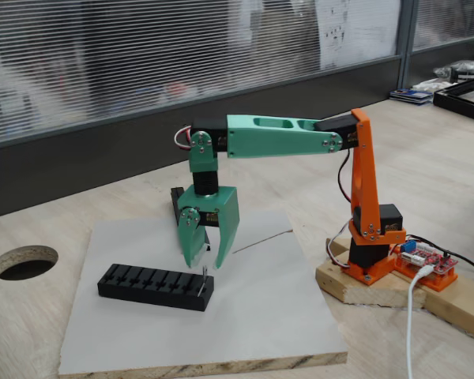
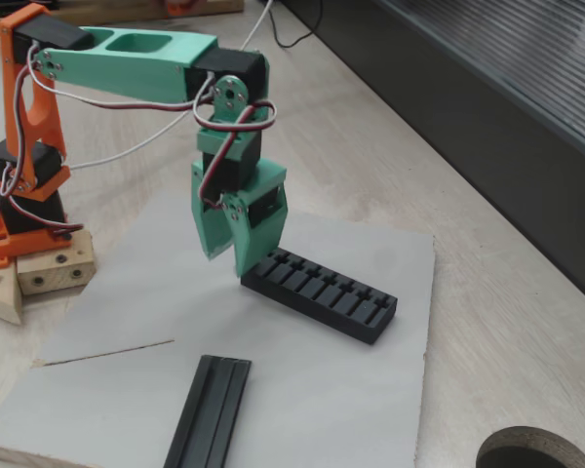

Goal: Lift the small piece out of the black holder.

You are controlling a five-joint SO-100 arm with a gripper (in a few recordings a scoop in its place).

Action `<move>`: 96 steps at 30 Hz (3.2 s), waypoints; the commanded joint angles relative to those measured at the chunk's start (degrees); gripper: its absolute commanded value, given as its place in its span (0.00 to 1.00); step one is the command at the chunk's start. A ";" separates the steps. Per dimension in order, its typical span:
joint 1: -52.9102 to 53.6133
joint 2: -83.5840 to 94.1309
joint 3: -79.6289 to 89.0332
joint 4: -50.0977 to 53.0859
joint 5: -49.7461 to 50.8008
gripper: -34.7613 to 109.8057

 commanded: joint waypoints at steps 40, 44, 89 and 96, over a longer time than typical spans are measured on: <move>-0.35 0.97 5.62 0.09 0.44 0.46; -0.35 1.41 5.62 0.09 0.53 0.46; -0.26 4.48 6.59 -4.48 0.53 0.45; -0.26 4.39 6.59 -2.99 0.53 0.45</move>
